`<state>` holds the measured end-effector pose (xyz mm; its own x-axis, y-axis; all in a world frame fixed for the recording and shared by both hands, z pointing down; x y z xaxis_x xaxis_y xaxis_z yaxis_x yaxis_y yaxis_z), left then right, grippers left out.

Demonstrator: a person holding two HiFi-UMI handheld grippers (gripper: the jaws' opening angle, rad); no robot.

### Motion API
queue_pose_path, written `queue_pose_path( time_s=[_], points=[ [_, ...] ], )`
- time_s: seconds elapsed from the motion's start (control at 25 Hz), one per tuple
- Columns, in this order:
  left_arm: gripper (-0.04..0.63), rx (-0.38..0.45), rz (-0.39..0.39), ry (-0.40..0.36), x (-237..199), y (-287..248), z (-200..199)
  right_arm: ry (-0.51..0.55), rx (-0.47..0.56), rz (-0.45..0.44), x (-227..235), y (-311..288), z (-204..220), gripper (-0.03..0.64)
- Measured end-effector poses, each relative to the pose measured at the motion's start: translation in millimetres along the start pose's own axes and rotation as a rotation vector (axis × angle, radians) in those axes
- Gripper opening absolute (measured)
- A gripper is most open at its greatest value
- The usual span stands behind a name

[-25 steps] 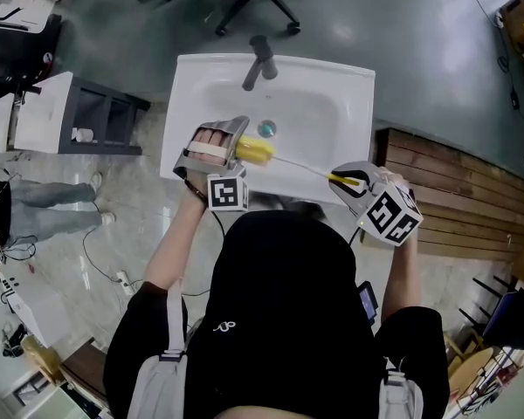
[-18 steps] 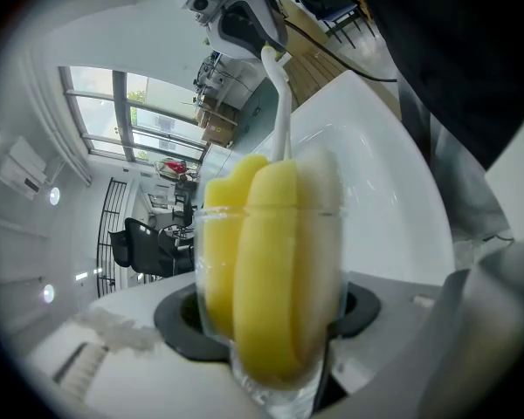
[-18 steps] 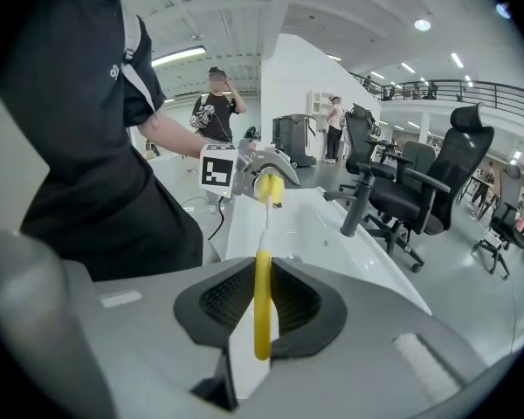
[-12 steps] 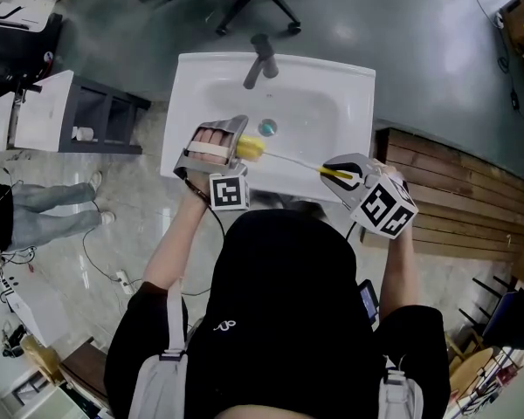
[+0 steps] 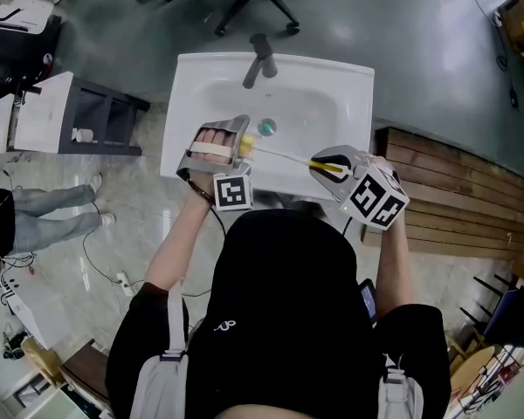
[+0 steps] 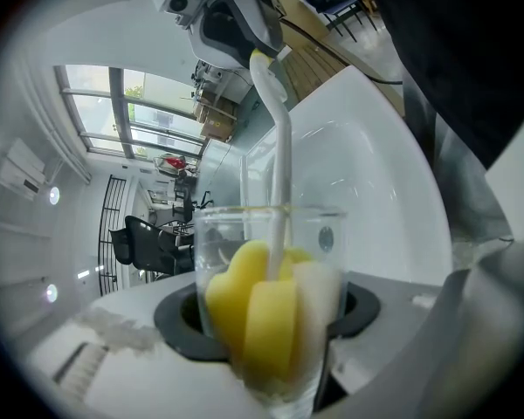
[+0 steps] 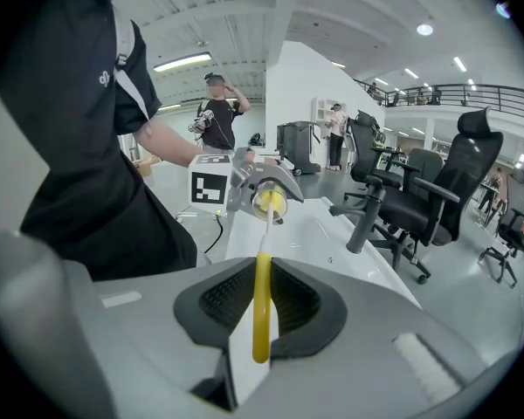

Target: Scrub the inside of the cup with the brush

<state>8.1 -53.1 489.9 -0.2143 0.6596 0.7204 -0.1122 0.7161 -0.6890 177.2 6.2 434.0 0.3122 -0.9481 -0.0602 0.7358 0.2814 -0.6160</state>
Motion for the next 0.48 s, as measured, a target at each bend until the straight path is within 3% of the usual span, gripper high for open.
queue_pose_path(
  time_s=[0.4,0.48],
  points=[
    [0.265,-0.006,0.009,0.015,0.1,0.7,-6.3,0.002,0.0,-0.011,-1.1,-12.7,-6.0,0.052],
    [0.265,0.001,0.039,0.025,3.6,-0.4,-5.4,-0.013,0.016,-0.01,-1.4,-12.1,-7.4,0.052]
  ],
)
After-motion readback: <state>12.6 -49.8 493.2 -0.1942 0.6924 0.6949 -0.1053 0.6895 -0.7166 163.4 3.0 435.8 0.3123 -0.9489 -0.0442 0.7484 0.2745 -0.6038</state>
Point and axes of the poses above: the fingertips, and each gripper's own axes: y backward along the fingers, x to its right, z out of its underside, the point moved 5 cm from there along y, backward along the fingers, and after that the axes turned 6 degrees about z, right-handed, at the moved point
